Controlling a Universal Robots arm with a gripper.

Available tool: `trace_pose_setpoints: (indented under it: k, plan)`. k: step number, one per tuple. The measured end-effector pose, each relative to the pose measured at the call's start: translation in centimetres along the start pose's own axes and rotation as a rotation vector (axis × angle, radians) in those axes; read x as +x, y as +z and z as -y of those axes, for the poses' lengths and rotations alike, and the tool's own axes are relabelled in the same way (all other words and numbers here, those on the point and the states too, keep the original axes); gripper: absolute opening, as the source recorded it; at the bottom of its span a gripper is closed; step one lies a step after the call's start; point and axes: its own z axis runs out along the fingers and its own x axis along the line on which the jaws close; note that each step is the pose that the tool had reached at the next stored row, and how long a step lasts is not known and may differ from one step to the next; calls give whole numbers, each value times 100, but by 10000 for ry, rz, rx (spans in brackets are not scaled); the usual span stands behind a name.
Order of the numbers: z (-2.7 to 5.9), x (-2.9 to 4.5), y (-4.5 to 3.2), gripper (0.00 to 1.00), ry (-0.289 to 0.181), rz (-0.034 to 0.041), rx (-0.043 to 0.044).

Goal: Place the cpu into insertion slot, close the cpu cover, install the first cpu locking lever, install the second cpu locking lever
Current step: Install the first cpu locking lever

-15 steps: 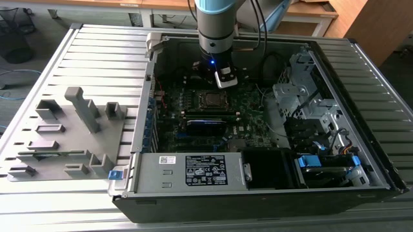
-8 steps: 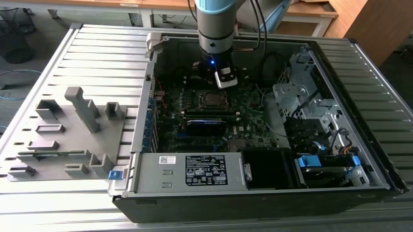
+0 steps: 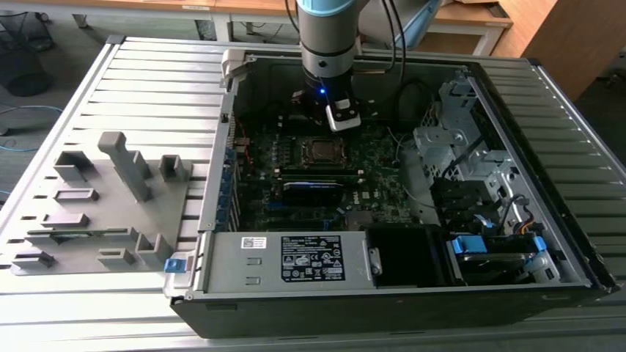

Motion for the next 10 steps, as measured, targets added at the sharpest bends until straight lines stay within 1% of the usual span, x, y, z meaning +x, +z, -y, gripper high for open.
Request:
trace_pose_setpoints:
  k: [1,5,6,10]
  plan:
    - [0,0,0,11,-6,14,53]
    - [1,1,2,11,-42,90,342]
    - [2,1,4,11,-49,106,398]
    - [6,2,27,11,-61,134,491]
